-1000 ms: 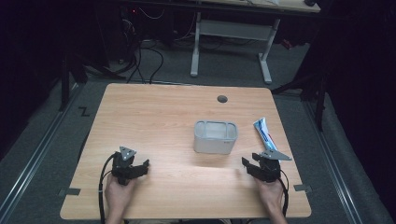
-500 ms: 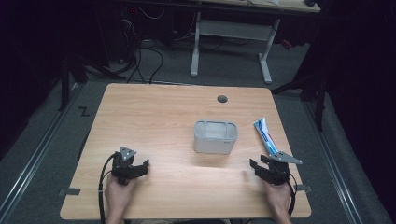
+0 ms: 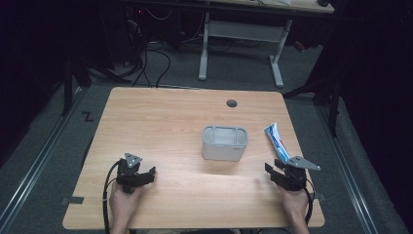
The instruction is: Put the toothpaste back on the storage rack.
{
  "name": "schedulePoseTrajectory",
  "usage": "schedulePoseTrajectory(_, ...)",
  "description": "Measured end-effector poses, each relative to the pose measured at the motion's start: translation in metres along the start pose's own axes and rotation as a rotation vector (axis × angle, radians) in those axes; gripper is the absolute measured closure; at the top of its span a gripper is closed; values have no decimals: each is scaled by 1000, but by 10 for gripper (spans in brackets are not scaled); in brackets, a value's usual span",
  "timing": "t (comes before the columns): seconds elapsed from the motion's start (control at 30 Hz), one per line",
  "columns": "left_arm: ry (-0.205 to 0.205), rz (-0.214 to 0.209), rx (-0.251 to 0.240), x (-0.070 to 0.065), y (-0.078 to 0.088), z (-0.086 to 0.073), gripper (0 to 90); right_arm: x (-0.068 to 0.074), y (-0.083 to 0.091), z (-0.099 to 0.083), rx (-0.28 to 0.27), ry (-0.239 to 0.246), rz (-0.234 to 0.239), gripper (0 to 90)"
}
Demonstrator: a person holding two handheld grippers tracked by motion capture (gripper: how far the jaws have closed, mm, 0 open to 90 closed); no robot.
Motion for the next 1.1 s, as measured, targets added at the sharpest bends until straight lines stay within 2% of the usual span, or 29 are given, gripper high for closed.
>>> schedulePoseTrajectory(0.2,0,-1,1,0,0,0,225,-4,1,14,-23,-9,-12,533)
schedulePoseTrajectory(0.33,0,-1,1,0,0,0,225,-5,-2,19,-24,9,-26,536)
schedulePoseTrajectory(0.4,0,-1,1,0,0,0,224,-7,-4,21,-24,-7,-28,537)
schedulePoseTrajectory(0.7,0,0,0,0,0,0,225,-18,-6,25,9,-11,-42,520)
schedulePoseTrajectory(0.9,0,-1,1,0,0,0,225,-24,-5,34,13,-14,-53,495)
schedulePoseTrajectory(1.1,1,-1,1,0,0,0,225,-29,-8,46,24,5,-71,490)
Point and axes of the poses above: each handheld gripper's, and its own axes: y roughly backward along the jaws, z roughly out of its top, x roughly to its left, the point moved 6 cm from there along -y, roughly forward along the jaws, and after that the axes turned 2 degrees about y, right-handed, at the moved point
